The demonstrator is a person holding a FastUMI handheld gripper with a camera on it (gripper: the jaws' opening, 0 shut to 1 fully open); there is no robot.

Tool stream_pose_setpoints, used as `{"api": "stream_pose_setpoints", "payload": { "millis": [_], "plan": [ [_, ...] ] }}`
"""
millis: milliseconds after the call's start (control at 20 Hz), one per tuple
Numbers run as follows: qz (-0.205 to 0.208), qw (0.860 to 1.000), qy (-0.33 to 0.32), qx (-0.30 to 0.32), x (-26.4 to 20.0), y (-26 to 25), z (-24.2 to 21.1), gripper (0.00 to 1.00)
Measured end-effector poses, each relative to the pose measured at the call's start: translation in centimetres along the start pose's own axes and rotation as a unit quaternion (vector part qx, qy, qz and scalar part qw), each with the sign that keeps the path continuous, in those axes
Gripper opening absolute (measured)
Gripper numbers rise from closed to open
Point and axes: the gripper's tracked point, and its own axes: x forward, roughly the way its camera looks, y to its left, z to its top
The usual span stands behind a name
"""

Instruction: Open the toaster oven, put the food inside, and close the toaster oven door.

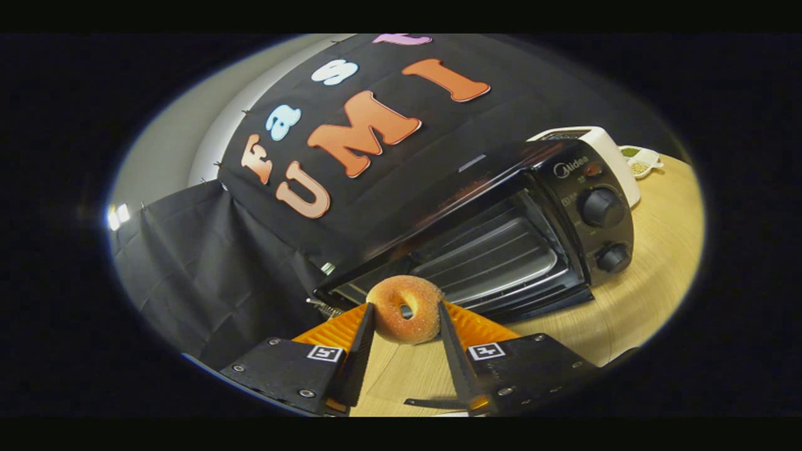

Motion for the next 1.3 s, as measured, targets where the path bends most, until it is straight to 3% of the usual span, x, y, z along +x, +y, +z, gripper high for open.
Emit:
{"api": "stream_pose_setpoints", "payload": {
  "millis": [350, 600, 750, 900, 1100, 1300],
  "plan": [
    [-0.016, 1.000, -0.005, 0.022, 3.7, -1.1, 0.0, 0.58],
    [-0.048, 0.998, -0.032, -0.009, 5.4, -2.0, 1.5, 0.58],
    [-0.077, 0.993, -0.057, -0.065, 6.1, -2.6, 2.4, 0.58],
    [-0.105, 0.984, -0.063, -0.132, 6.2, -2.9, 2.4, 0.77],
    [-0.102, 0.983, -0.052, -0.141, 5.5, -2.6, 2.0, 0.87],
    [-0.103, 0.978, -0.040, -0.178, 2.8, -2.1, 1.6, 0.87]
  ]
}}
